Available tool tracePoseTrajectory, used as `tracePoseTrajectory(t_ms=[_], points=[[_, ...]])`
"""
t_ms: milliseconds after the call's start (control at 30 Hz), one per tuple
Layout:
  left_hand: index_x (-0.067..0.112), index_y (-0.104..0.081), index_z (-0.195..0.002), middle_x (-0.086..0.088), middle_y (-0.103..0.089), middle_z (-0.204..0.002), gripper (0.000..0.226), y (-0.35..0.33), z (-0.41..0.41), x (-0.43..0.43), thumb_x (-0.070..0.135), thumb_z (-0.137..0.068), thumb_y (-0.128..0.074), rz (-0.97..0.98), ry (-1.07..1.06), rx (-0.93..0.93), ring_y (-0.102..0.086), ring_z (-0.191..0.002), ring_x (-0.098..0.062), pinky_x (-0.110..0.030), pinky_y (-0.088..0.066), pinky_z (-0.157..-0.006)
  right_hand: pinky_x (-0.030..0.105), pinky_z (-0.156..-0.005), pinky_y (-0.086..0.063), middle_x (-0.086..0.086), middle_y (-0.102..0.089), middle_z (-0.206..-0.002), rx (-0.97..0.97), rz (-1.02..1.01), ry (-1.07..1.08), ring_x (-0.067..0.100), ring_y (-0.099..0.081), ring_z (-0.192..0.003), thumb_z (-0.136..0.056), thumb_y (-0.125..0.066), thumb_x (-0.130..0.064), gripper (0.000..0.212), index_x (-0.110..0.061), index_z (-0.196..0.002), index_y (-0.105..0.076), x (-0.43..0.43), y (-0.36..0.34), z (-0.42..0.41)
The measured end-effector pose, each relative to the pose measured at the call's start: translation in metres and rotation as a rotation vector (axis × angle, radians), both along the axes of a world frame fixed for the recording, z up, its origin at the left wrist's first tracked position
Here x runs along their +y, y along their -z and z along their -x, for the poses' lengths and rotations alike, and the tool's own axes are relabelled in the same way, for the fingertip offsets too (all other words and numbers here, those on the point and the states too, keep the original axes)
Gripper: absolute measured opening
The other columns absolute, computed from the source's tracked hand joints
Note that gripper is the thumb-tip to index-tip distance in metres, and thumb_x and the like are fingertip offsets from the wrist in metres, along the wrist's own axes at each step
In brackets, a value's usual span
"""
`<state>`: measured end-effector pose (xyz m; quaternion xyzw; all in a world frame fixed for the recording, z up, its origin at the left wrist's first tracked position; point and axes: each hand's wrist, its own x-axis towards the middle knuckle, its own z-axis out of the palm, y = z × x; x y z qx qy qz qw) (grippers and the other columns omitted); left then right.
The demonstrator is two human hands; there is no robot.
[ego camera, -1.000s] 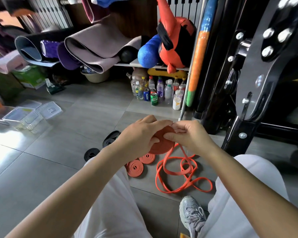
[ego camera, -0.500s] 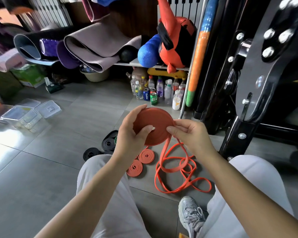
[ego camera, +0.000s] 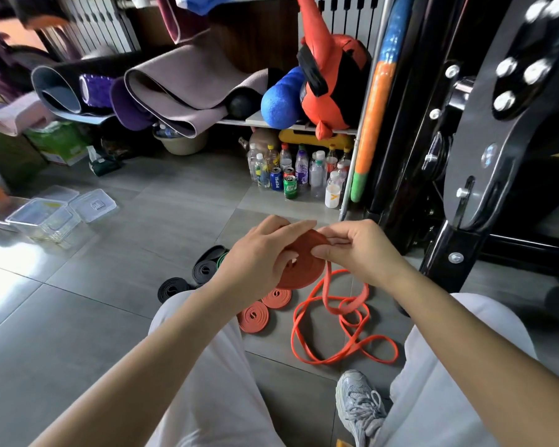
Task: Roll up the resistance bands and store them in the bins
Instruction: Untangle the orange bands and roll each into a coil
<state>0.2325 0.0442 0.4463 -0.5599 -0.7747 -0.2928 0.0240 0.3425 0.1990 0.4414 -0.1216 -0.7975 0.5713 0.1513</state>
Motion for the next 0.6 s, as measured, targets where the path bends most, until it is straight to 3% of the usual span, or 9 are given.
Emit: tracePoseTrajectory(t_ms=[100, 200, 267, 367, 433, 500, 600], points=[[0.027, -0.053, -0.132, -0.002, -0.054, -0.107, 0.052, 0.0021, -0.0003, 0.0006, 0.008, -0.082, -0.053, -0.09, -0.038, -0.069, -0.055, -0.098, -0.022, -0.036, -0.049, -0.084, 0.022, -0.081, -0.053, -0.005, -0.072, -0.083, 0.037, 0.044, 0.053, 0.004, -0.068, -0.078, -0.075, -0.074, -0.003, 0.024, -0.022, -0.089, -0.07, -0.0002, -0.0025, 0.0009], [0.028, -0.051, -0.132, 0.001, -0.051, -0.104, 0.052, 0.0045, -0.0007, 0.001, 0.006, -0.086, -0.056, -0.196, -0.11, -0.166, -0.049, -0.094, -0.007, -0.014, -0.04, -0.084, 0.029, -0.079, -0.053, 0.004, -0.072, -0.08, 0.073, 0.119, 0.129, 0.011, -0.068, -0.075, -0.075, -0.074, -0.003, 0.023, -0.022, -0.083, -0.065, 0.0003, -0.0018, 0.0008], [0.034, -0.048, -0.13, 0.004, -0.05, -0.103, 0.055, 0.0033, 0.001, 0.0016, 0.003, -0.086, -0.058, -0.259, -0.146, -0.24, -0.047, -0.091, 0.002, -0.005, -0.035, -0.084, 0.03, -0.071, -0.048, 0.008, -0.069, -0.071, 0.084, 0.13, 0.172, 0.006, -0.062, -0.062, -0.075, -0.074, -0.004, 0.022, -0.019, -0.08, -0.059, 0.0002, -0.0005, 0.0002], [0.042, -0.044, -0.125, 0.009, -0.051, -0.101, 0.055, 0.0009, 0.0009, 0.003, 0.008, -0.084, -0.057, -0.342, -0.165, -0.32, -0.047, -0.097, 0.009, -0.004, -0.034, -0.087, 0.029, -0.067, -0.044, 0.0, -0.065, -0.058, 0.106, 0.177, 0.2, 0.005, -0.057, -0.054, -0.076, -0.073, -0.003, 0.023, -0.018, -0.079, -0.055, -0.0005, 0.0013, 0.0007], [0.043, -0.045, -0.124, 0.01, -0.053, -0.105, 0.054, 0.0012, -0.0005, 0.0044, 0.009, -0.083, -0.057, -0.385, -0.179, -0.362, -0.048, -0.099, 0.01, -0.003, -0.034, -0.088, 0.031, -0.067, -0.046, -0.003, -0.065, -0.056, 0.124, 0.222, 0.21, 0.013, -0.057, -0.058, -0.076, -0.072, -0.002, 0.022, -0.017, -0.08, -0.057, -0.0004, 0.0008, 0.0021], [0.041, -0.046, -0.124, 0.005, -0.056, -0.114, 0.053, 0.0009, -0.0017, 0.0058, 0.01, -0.082, -0.057, -0.431, -0.213, -0.427, -0.05, -0.105, 0.005, -0.006, -0.037, -0.09, 0.031, -0.067, -0.049, -0.002, -0.068, -0.06, 0.137, 0.281, 0.218, 0.017, -0.058, -0.06, -0.077, -0.071, -0.001, 0.021, -0.016, -0.082, -0.058, -0.0006, -0.0001, 0.0025], [0.039, -0.049, -0.123, 0.005, -0.057, -0.122, 0.05, -0.001, -0.0034, 0.0089, 0.014, -0.081, -0.057, -0.518, -0.267, -0.52, -0.053, -0.111, -0.006, -0.017, -0.042, -0.095, 0.023, -0.066, -0.052, -0.004, -0.072, -0.068, 0.158, 0.369, 0.2, 0.01, -0.063, -0.062, -0.078, -0.068, 0.003, 0.022, -0.015, -0.084, -0.057, -0.0039, -0.0002, 0.0024]])
